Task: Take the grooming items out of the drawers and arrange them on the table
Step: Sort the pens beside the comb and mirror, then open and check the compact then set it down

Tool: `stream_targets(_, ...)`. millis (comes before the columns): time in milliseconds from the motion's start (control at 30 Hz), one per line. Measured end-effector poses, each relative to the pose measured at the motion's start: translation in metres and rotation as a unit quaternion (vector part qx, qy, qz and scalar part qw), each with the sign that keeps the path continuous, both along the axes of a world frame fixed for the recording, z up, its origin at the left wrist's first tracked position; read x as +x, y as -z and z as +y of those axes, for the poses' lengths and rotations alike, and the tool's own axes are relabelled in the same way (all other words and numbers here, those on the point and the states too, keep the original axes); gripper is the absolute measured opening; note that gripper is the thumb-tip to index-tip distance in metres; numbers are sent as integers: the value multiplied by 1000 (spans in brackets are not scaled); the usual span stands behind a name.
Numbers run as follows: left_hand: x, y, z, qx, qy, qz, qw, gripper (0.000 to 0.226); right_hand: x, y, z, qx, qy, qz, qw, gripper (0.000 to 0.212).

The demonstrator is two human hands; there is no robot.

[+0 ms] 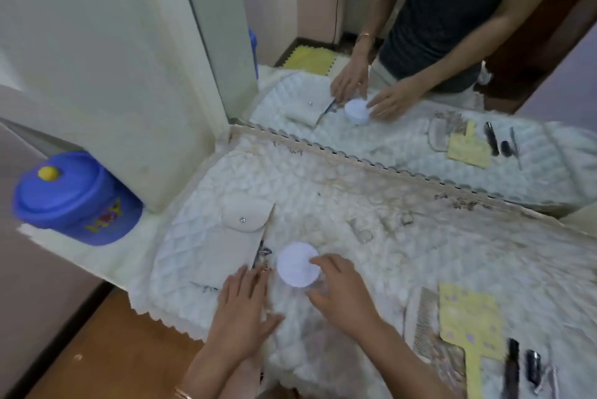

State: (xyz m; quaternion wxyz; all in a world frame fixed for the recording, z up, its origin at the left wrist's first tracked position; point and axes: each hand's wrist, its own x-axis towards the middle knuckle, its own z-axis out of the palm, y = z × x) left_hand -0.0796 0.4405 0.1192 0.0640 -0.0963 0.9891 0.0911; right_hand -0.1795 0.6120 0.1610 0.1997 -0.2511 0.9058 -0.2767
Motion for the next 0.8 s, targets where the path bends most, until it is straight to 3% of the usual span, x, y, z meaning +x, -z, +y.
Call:
stream_targets(133, 5, 2, -20, 55, 46, -30, 997, 71, -1, 1, -42, 56, 7, -40, 998, 77)
stream_targets(233, 4, 2, -24, 58, 70, -17, 996, 67, -2, -1, -52, 86, 26, -41, 995, 80)
stream_targets(400, 3, 8, -27, 75, 69, 39, 994, 69, 4, -13, -56, 3, 82, -99, 992, 79)
stream_targets(500, -12, -7, -19, 191, 49, 52, 979, 78, 9, -32, -48, -51, 96, -147, 983, 69)
stream_targets(633, -32, -36, -3, 399, 31, 7, 916, 75, 11, -47, -28, -92, 132, -172, 972, 61)
stream_targets(800, -42, -64, 12, 474, 61, -3, 878, 68, -1, -68, 11, -101, 149, -190, 965, 53)
